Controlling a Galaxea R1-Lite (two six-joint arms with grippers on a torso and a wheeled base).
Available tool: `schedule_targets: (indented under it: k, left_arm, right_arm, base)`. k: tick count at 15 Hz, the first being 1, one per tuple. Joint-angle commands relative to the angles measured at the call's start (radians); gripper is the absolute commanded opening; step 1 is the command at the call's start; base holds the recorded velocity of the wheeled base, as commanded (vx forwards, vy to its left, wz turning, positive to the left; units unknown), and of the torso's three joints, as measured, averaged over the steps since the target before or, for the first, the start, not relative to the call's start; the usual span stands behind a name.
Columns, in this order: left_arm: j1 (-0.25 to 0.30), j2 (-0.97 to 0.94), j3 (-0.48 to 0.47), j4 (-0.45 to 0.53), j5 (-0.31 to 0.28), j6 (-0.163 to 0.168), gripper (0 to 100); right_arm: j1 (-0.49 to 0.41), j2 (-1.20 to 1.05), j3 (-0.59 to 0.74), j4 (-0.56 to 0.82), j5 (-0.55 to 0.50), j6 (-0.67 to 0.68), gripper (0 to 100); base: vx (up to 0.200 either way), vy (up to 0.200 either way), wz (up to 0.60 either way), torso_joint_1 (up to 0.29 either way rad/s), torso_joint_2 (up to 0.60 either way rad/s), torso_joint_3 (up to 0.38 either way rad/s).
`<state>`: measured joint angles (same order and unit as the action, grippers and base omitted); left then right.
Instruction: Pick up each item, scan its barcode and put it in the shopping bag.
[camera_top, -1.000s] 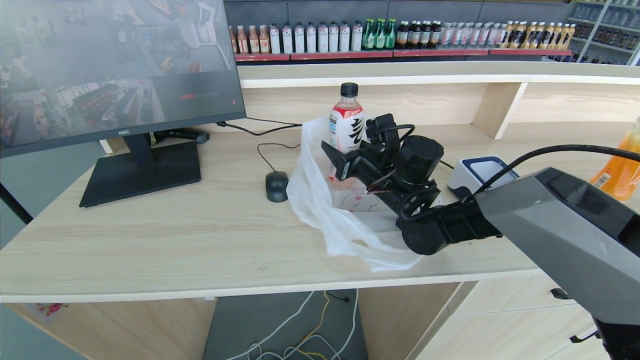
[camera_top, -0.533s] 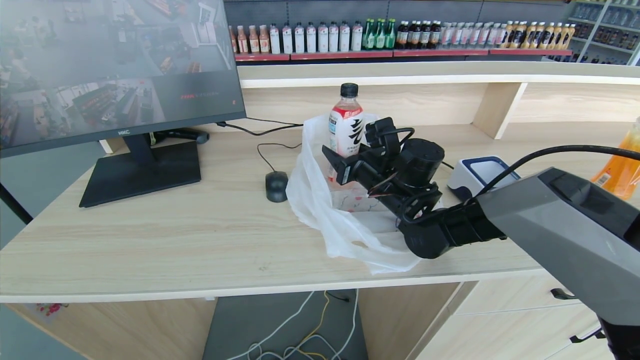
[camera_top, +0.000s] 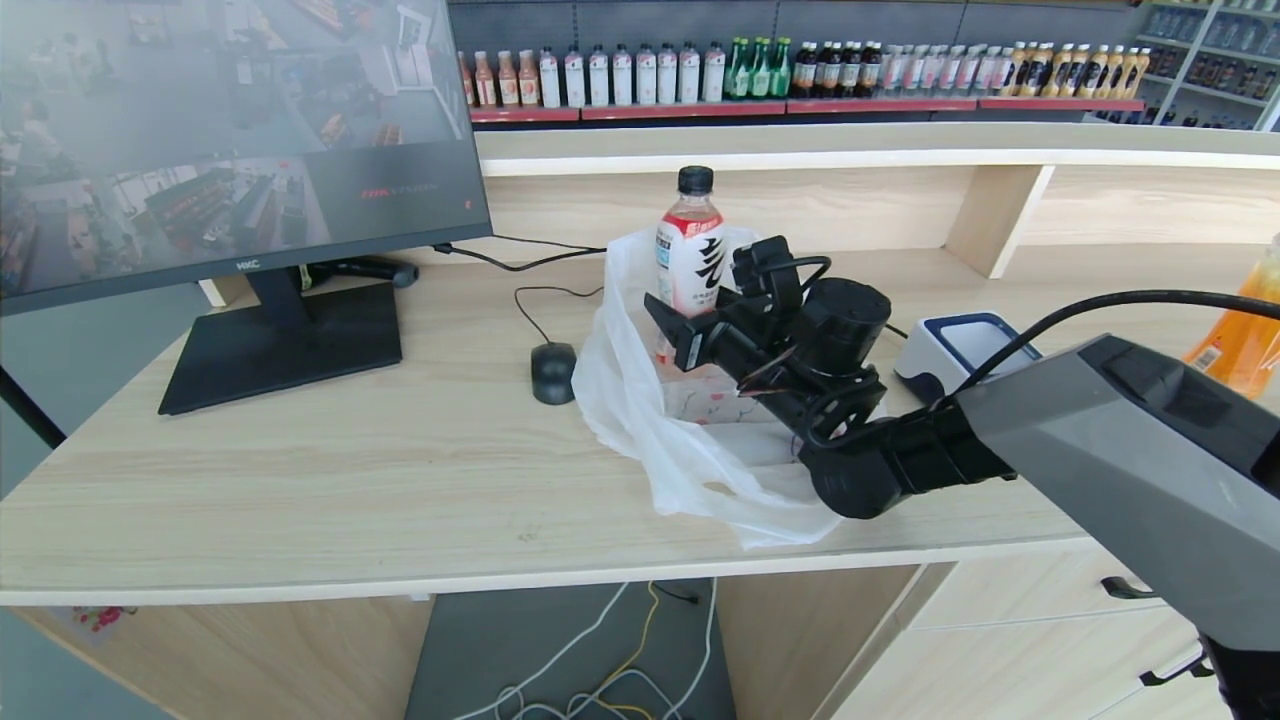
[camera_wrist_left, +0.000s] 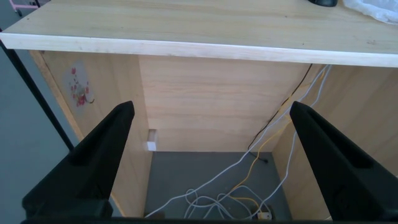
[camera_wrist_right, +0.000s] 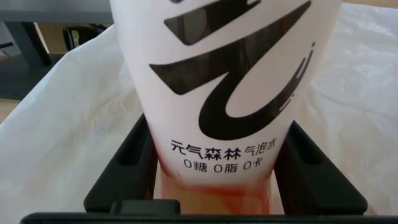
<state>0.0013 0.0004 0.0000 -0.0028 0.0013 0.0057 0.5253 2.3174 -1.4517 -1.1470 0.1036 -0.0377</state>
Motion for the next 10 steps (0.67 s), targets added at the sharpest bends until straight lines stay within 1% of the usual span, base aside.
schedule_targets:
  k: [1,6,10]
  left_arm:
    - [0.000,0.000,0.000,0.000,-0.001,0.000,100]
    - [0.000,0.000,0.000,0.000,0.000,0.000,100]
    - [0.000,0.000,0.000,0.000,0.000,0.000,100]
  right_arm:
    - [0.001,-0.007,0.017,-0.013,-0.001,-0.001,100]
    - [0.001,-0.039,0.094,-0.046,0.001,0.004,100]
    - [-0.001,-0.059,0.096,-0.056,0.001,0.004,100]
  base:
    - [0.000,0.000,0.00,0.000,0.00,0.000]
    - [0.000,0.000,0.00,0.000,0.00,0.000]
    - [0.000,0.000,0.00,0.000,0.00,0.000]
